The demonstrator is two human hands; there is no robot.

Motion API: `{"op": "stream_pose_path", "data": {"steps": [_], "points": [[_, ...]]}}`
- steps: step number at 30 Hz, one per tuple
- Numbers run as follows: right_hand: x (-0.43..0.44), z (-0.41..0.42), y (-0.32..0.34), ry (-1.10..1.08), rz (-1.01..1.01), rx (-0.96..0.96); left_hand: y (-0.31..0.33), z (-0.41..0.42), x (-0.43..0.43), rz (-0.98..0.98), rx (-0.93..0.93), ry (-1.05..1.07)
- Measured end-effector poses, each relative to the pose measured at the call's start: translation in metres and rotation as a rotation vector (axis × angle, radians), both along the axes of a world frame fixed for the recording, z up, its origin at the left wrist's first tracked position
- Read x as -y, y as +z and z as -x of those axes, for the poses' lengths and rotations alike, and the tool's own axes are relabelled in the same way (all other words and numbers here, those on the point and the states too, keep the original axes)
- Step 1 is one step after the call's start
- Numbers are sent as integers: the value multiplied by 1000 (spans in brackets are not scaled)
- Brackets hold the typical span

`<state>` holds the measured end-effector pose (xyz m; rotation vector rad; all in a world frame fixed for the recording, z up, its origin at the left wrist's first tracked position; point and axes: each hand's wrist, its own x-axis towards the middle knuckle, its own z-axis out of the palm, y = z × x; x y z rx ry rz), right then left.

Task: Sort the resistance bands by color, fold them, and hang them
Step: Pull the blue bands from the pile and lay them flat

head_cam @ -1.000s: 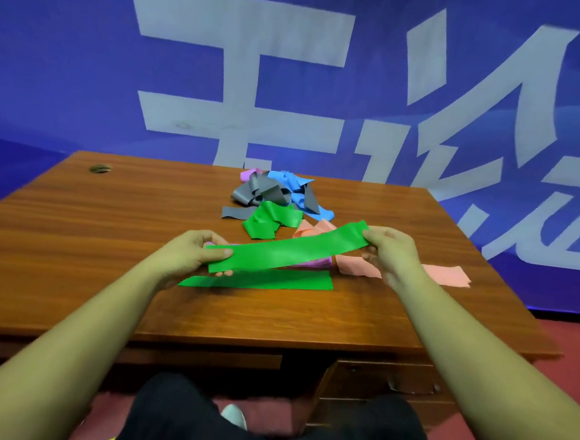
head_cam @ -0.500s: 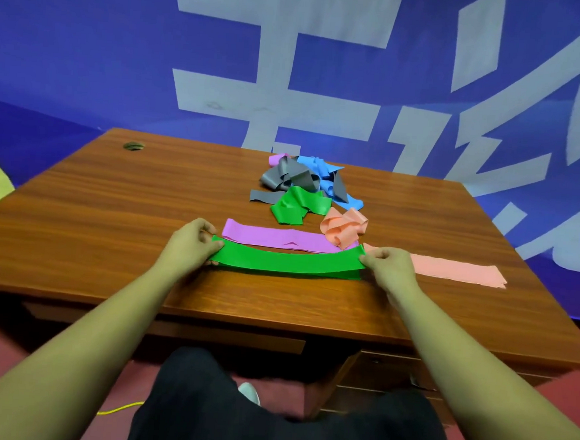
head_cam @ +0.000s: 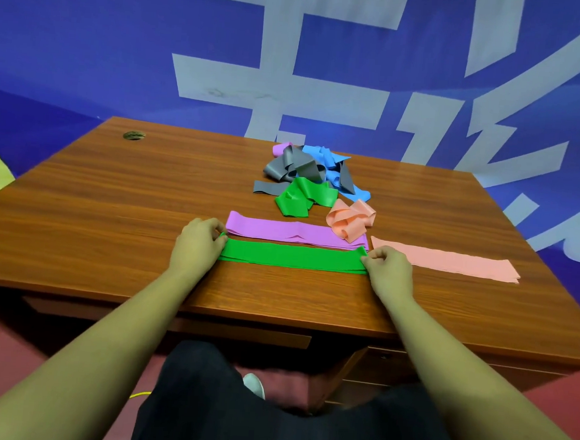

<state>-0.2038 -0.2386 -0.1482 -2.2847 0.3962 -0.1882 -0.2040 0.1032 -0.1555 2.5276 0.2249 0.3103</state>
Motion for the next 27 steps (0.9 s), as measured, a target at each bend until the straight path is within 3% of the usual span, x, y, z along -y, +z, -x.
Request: {"op": "stream_pose_path", "data": {"steps": [3, 9, 14, 20, 27], "points": [[1, 0, -5, 1, 40, 4, -5, 0, -1, -12, 20, -24], [-4, 1, -2, 73, 346, 54, -4, 7, 9, -132, 124, 30], [8, -24, 19, 184, 375, 143, 12, -14, 36, -76, 251, -202], [13, -68, 34, 300, 431, 130, 25, -57, 104, -107, 161, -435], [6, -103, 21, 557, 548, 94, 26, -103, 171, 28, 18, -443]]}}
